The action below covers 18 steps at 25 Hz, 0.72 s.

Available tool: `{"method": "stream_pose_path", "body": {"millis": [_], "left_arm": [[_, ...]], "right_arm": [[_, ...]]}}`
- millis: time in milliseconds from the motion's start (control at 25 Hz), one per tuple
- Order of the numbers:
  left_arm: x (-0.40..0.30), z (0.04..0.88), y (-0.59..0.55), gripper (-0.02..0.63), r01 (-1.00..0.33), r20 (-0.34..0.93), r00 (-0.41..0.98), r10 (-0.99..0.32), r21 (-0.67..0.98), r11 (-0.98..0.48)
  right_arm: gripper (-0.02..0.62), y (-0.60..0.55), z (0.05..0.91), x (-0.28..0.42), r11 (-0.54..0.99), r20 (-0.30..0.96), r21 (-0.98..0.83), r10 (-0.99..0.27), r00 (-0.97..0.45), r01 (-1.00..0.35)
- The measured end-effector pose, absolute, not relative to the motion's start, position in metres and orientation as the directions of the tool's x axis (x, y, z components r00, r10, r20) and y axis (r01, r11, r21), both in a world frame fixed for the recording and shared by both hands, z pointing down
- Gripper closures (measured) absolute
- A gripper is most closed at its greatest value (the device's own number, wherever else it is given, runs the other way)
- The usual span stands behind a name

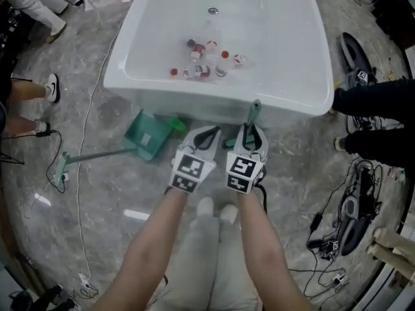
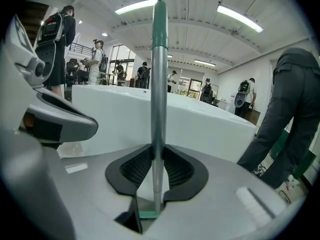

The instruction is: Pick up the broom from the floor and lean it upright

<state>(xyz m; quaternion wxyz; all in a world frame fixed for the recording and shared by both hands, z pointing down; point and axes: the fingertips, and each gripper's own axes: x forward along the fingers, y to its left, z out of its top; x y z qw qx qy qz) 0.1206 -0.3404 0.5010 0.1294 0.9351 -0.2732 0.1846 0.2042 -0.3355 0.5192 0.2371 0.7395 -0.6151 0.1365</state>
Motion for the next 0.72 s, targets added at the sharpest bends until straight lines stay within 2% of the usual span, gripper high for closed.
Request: {"method": "stream_pose_path", "body": {"millis": [320,480,520,560,600,720], "left_arm": [[0.099,0.515,-0.364,0.606,-0.607,0.421,0.751,-0.508,0.139,-0.782],[0.093,0.518,-0.371,0.606,-0.619,0.427,0.742,-0.517,0.141,-0.773],[0.091,0.519,-0.373,0.606,-0.622,0.429,0.740,-0.518,0.142,-0.770],[0.089,0.520,-0.374,0.606,-0.625,0.433,0.737,-0.519,0.143,-0.768],[0.086,0.521,-0.375,0.606,-0.629,0.435,0.734,-0.522,0.144,-0.764],[0.084,0.523,-0.376,0.606,-0.639,0.437,0.728,-0.529,0.149,-0.755]], "right_arm": [[0.514,-0.381,0.532,0.204,-0.250,0.531,0.241,-0.775,0.343,-0.938],[0.508,-0.382,0.540,0.198,-0.245,0.535,0.217,-0.780,0.325,-0.945],[0.464,-0.381,0.544,0.198,-0.245,0.545,0.203,-0.776,0.318,-0.948],[0.380,-0.380,0.547,0.199,-0.247,0.555,0.189,-0.771,0.311,-0.950],[0.347,-0.378,0.550,0.200,-0.245,0.563,0.179,-0.769,0.303,-0.953],[0.324,-0.373,0.554,0.199,-0.200,0.569,0.188,-0.776,0.273,-0.962]]}}
